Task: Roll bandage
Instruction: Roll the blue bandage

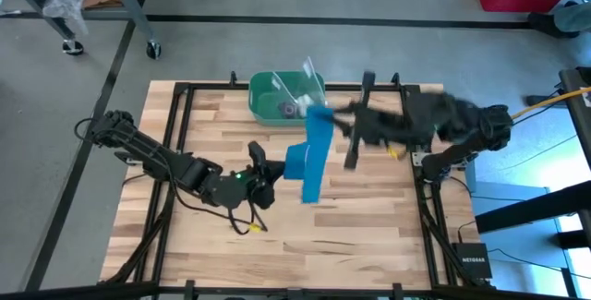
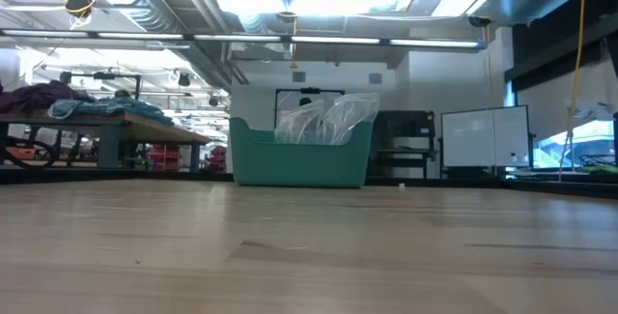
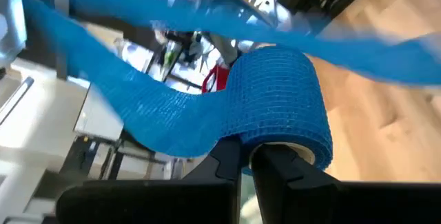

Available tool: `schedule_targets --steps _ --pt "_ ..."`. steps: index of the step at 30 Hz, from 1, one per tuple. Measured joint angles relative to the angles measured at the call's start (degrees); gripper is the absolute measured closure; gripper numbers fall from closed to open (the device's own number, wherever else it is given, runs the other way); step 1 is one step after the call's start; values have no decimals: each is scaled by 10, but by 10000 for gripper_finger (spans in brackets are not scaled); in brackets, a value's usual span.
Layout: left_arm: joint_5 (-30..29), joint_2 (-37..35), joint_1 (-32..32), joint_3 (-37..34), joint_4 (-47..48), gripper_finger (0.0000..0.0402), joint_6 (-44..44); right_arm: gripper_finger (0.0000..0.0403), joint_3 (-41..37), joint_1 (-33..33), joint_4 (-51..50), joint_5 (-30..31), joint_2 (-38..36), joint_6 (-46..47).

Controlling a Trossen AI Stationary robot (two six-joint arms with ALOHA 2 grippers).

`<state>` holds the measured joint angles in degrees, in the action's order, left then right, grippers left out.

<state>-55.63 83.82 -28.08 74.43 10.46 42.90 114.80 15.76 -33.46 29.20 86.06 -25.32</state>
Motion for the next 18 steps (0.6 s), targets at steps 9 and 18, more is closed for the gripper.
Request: schedule_targets --steps 9,18 --pt "17 0 -51 29 -11 389 -13 399 -30 -158 -95 -192 -1 54" --pt "23 -7 -91 49 -10 389 -43 381 -213 -199 3 -262 1 127"
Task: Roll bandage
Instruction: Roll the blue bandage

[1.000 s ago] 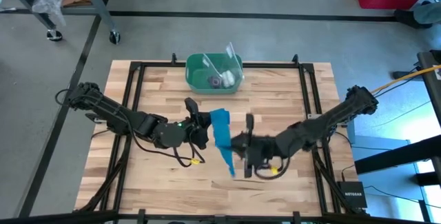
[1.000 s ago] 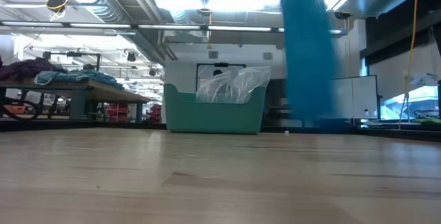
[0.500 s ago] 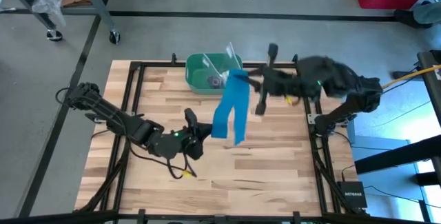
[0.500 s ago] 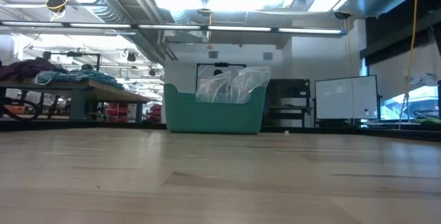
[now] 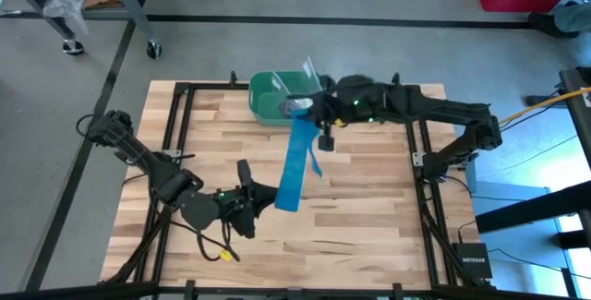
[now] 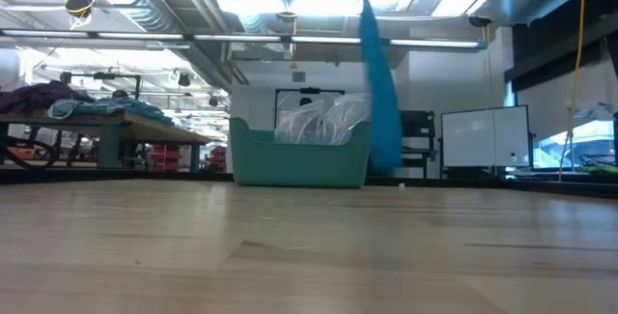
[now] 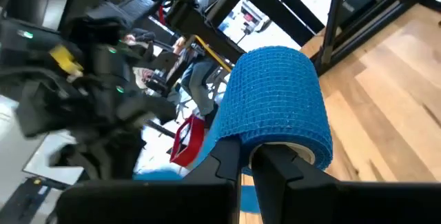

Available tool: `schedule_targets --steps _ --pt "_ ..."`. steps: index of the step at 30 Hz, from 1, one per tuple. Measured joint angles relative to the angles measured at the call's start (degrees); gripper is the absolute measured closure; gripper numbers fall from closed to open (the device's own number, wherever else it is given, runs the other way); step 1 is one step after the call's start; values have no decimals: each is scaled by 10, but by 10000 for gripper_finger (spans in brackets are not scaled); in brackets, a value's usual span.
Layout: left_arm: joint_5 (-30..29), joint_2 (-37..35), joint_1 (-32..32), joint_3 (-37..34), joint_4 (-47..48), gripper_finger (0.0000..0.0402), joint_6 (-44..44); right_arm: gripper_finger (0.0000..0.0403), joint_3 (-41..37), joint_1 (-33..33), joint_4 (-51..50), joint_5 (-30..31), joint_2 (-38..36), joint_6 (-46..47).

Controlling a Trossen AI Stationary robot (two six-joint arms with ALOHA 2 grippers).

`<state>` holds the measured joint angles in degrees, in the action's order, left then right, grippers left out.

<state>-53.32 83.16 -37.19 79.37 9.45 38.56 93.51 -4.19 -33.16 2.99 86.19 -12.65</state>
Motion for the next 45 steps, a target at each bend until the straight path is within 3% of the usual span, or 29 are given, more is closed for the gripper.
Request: schedule_targets --steps 3,7,13,18,24,27,31,36,40,45 --pt "-10 -1 3 1 -1 389 -9 356 -26 0 1 3 0 9" --pt "-27 -1 12 1 0 389 -17 287 -18 0 -23 4 -1 34" --pt "-29 -1 18 1 0 389 -20 177 81 0 -127 -2 -6 36" --pt "-28 -1 17 1 0 389 -19 127 137 1 -214 -72 -6 59" --pt "-28 -1 20 1 0 389 -17 117 138 1 -278 -181 10 109" --pt "-28 -1 20 1 0 389 -17 121 136 1 -332 -206 23 123" --pt "-28 -1 20 1 0 389 -17 128 136 0 -407 -177 12 124" --pt "-30 -1 20 1 -3 389 -23 134 136 7 -418 -78 -23 122" --pt "-78 -1 19 1 -54 389 -19 138 92 32 -354 -45 -63 88" --pt "-114 -1 18 1 -122 389 -15 139 -94 55 -154 -34 -167 77"
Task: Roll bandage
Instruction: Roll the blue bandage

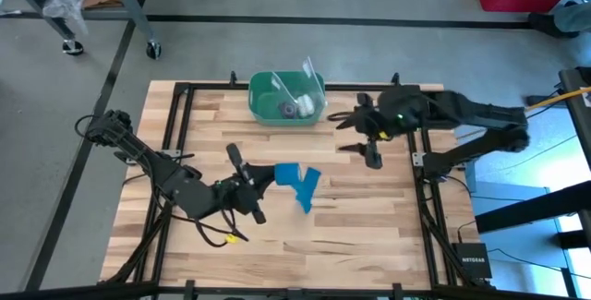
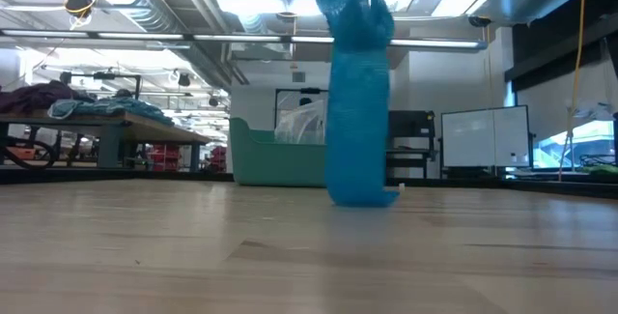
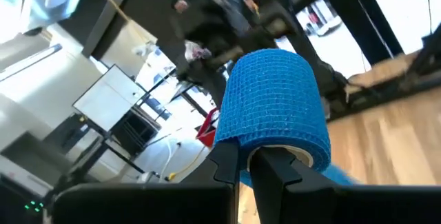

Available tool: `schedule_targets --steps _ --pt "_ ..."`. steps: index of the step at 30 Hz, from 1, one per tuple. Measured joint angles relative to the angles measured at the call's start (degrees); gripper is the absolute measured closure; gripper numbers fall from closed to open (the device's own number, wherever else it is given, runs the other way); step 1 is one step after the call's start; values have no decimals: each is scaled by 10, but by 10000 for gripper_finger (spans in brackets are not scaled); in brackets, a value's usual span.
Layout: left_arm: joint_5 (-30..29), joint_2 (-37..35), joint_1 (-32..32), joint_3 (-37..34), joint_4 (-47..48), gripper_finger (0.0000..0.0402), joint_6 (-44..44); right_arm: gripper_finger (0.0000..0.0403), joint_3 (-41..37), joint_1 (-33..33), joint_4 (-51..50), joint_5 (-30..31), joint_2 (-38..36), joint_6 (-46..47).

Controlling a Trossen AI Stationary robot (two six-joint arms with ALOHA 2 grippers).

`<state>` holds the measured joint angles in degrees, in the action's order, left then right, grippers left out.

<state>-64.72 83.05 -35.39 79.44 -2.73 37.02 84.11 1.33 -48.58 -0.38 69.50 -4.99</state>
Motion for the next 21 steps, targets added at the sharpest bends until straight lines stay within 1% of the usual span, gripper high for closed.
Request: schedule_targets --steps 5,8,10,12,15,18,21 --pt "0 0 16 0 -11 389 -14 139 -236 22 228 5 -85 22" --pt "-1 0 31 0 -17 389 -16 139 -350 40 356 14 -100 50" --pt "-2 0 45 0 -39 389 -2 139 -406 52 409 26 -96 71" --pt "-2 0 57 0 -62 389 25 139 -441 65 451 40 -84 88" --pt "-2 0 70 0 -104 389 71 139 -473 79 467 71 -64 99" --pt "-3 0 76 0 -146 389 114 139 -483 85 479 106 -39 112" --pt "-2 0 78 0 -161 389 132 139 -482 84 523 122 -3 122"
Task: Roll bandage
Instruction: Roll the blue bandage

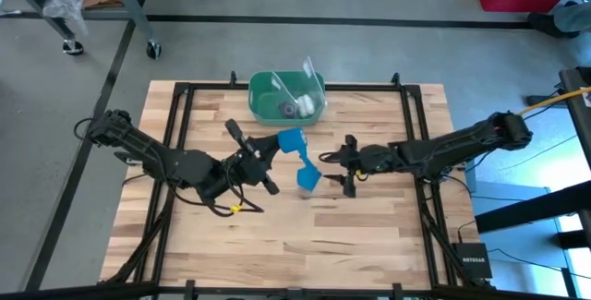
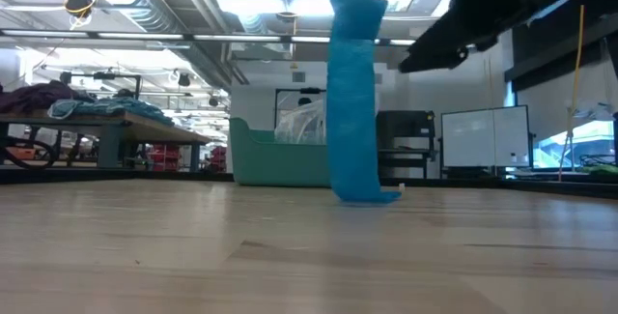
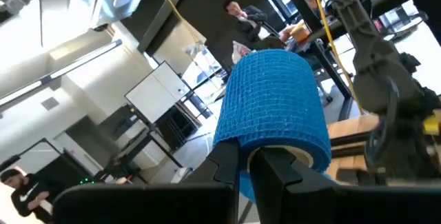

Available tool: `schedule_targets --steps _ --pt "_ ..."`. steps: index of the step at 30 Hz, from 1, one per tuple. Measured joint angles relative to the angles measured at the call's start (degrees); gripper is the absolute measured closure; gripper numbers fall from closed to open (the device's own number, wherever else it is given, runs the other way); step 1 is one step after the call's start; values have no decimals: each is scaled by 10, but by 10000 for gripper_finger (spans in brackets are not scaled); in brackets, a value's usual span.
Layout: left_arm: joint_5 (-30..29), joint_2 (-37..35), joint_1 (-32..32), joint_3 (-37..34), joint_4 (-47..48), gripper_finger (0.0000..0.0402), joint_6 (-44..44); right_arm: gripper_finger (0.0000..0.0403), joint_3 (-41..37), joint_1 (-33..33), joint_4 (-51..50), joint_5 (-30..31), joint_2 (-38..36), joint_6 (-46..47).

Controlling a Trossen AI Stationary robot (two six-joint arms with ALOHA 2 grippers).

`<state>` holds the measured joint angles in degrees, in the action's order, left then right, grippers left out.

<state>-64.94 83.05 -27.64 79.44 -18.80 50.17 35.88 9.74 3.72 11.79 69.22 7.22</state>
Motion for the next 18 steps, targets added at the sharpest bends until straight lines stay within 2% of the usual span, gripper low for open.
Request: schedule_targets --steps 6,9,13,18 --pt "1 0 -1 0 1 389 1 139 0 0 115 1 99 -16" --pt "1 0 -1 0 2 389 4 155 0 0 167 -5 140 -30" --pt "1 0 -1 0 2 389 10 216 0 0 211 10 176 -36" --pt "2 0 -1 0 2 389 10 335 1 0 230 -17 184 -48"
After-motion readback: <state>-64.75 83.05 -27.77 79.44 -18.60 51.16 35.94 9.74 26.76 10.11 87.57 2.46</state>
